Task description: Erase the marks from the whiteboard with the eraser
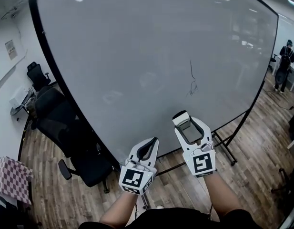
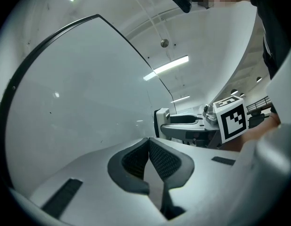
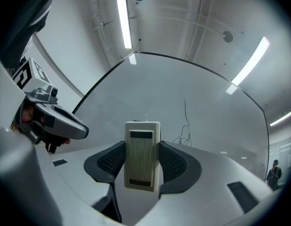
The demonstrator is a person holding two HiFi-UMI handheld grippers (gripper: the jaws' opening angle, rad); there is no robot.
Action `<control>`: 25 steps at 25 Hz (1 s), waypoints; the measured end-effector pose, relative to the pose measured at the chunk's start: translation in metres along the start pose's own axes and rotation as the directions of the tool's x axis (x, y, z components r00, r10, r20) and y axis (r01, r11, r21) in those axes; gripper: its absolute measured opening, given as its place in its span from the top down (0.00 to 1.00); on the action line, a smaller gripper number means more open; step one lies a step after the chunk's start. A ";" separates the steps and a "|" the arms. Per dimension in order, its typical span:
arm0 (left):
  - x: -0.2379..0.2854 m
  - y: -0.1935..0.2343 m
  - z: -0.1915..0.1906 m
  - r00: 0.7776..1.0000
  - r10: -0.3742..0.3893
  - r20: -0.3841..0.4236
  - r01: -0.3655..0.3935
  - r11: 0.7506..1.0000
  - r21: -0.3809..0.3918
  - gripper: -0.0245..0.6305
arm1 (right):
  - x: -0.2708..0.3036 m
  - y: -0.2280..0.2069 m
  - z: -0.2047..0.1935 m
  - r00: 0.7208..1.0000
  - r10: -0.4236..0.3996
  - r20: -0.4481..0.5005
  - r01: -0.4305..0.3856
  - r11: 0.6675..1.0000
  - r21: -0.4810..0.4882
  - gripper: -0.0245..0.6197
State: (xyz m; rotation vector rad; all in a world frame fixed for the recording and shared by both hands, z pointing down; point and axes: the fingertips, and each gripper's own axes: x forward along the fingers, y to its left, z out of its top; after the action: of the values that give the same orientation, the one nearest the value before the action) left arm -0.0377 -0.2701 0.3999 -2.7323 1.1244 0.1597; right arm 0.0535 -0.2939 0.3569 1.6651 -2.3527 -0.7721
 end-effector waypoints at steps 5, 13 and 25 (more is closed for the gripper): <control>0.007 0.008 0.019 0.999 0.000 0.050 -0.001 1.000 0.027 0.93 | 0.024 -0.005 0.002 0.997 -0.003 -0.077 -0.003 0.997 -0.081 0.58; 0.034 0.015 0.037 0.995 0.052 0.087 -0.055 0.998 0.037 0.93 | 0.055 -0.011 -0.004 0.995 0.055 -0.089 -0.062 0.995 -0.076 0.58; 0.042 0.023 0.048 0.980 0.177 0.094 -0.184 0.980 0.070 0.93 | 0.059 -0.018 -0.001 0.992 0.111 -0.051 -0.114 0.991 -0.068 0.58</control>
State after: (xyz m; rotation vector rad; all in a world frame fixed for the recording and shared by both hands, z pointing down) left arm -0.0256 -0.3050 0.3426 -2.5268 1.3241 0.2524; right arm 0.0475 -0.3532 0.3395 1.4917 -2.3353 -0.7767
